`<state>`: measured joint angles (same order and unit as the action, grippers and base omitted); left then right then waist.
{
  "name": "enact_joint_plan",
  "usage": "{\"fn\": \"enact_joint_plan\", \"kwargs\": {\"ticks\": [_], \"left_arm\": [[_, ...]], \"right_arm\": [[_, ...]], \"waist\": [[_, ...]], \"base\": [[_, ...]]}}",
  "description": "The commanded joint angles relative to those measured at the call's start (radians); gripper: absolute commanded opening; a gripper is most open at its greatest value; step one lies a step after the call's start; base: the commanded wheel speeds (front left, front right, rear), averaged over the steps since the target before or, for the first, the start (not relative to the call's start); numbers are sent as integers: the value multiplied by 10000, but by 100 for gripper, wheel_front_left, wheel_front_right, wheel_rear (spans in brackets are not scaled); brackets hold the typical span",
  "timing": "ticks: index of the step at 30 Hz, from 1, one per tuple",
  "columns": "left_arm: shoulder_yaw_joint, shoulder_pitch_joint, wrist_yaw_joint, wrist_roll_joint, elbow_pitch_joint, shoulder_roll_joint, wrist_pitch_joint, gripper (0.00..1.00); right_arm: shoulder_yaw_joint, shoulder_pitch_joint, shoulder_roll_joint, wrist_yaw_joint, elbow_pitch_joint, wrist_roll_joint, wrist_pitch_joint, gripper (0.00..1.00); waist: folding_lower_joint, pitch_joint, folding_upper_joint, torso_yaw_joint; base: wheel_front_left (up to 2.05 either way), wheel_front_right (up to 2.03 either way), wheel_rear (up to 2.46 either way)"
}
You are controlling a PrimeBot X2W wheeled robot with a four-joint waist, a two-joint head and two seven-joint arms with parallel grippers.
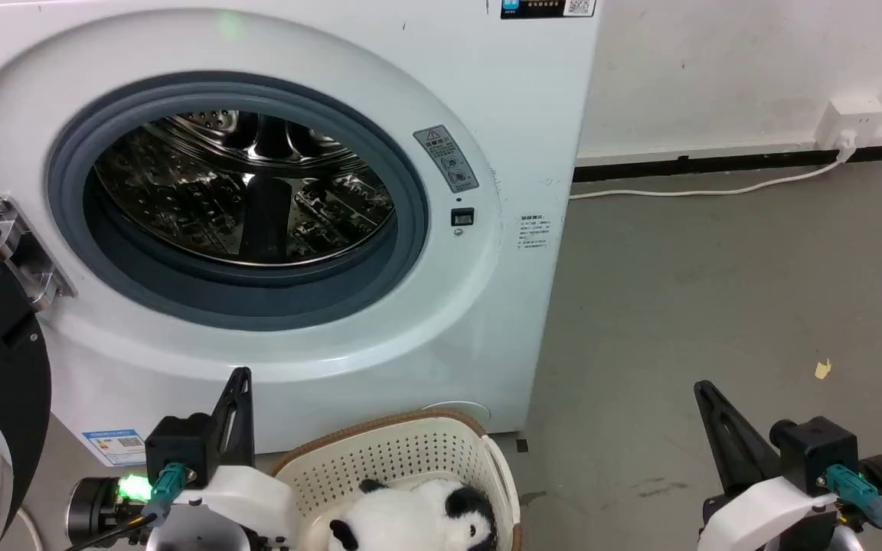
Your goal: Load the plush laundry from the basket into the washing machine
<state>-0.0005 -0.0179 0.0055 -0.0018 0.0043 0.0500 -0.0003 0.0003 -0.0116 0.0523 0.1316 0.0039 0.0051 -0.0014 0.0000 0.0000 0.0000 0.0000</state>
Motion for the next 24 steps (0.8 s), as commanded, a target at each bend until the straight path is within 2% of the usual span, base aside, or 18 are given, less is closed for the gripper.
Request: {"fn": "enact_joint_plan", "kwargs": {"ticks": [1, 24], "left_arm": [[5, 179, -55, 18, -43, 3, 3, 0], [5, 179, -55, 18, -43, 3, 3, 0]], "right_arm": [[-3, 116, -20, -9, -39, -51, 14, 0], [-3, 116, -20, -9, -39, -51, 14, 0]], "waist": [[0, 0, 0, 0], [0, 0, 0, 0]], "base": [[0, 0, 0], [0, 0, 0]]}}
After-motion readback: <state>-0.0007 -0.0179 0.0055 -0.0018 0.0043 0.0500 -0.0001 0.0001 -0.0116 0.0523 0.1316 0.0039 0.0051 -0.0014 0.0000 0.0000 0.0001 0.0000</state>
